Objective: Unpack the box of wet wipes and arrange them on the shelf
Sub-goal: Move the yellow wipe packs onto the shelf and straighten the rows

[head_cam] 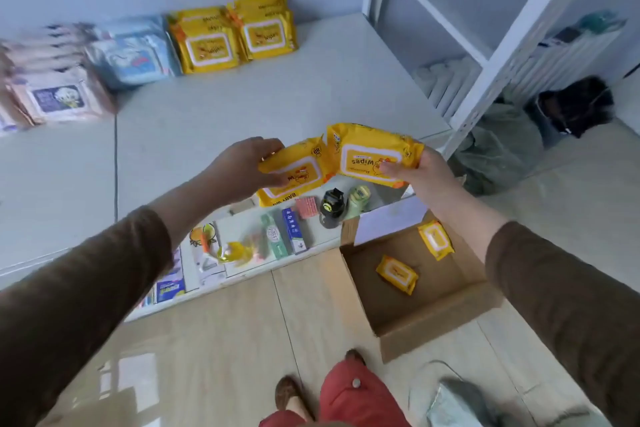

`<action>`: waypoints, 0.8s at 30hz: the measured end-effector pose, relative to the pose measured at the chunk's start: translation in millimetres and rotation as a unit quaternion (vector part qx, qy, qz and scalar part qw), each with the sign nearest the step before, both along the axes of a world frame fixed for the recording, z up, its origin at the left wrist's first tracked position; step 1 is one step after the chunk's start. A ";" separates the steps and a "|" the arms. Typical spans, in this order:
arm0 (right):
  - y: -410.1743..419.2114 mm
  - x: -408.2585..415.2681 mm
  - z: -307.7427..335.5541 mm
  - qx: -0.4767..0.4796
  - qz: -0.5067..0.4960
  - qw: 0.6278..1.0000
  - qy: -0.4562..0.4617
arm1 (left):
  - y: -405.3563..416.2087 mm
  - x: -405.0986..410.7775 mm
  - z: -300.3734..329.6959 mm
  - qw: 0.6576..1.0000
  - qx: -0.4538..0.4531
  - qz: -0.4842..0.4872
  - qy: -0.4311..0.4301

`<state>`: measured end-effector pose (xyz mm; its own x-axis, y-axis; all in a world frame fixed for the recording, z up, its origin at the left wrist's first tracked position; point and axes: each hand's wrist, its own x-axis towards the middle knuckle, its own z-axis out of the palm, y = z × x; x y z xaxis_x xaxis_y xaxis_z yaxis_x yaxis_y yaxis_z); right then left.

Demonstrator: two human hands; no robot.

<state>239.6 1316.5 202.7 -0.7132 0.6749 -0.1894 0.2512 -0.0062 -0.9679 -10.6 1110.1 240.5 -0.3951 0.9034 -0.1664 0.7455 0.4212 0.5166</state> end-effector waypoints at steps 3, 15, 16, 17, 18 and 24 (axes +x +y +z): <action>9.9 -44.5 9.9 0.027 0.008 1.000 0.008 | 0.2 -43.0 9.2 1.000 0.002 0.015 0.026; 126.8 -235.8 5.4 0.036 0.054 0.998 -0.007 | 81.8 -202.9 16.5 0.989 -0.050 0.097 0.103; 135.6 -251.6 4.7 0.034 0.063 0.997 -0.010 | 88.9 -215.0 15.9 0.987 -0.056 0.103 0.106; 143.5 -267.5 3.6 0.032 0.075 0.997 -0.012 | 95.4 -226.4 15.3 0.986 -0.062 0.108 0.109; 150.9 -282.9 1.9 0.029 0.087 0.996 -0.014 | 101.7 -237.4 14.3 0.985 -0.069 0.110 0.112; 178.6 -355.7 -10.0 0.007 0.128 0.991 -0.045 | 129.6 -289.9 4.5 0.978 -0.110 0.104 0.141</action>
<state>-116.1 1495.1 192.7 -0.8424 0.4767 -0.2512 0.3275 0.0828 -0.9412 -300.5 1239.8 245.0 -0.6249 0.7530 -0.2059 0.7316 0.6569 0.1820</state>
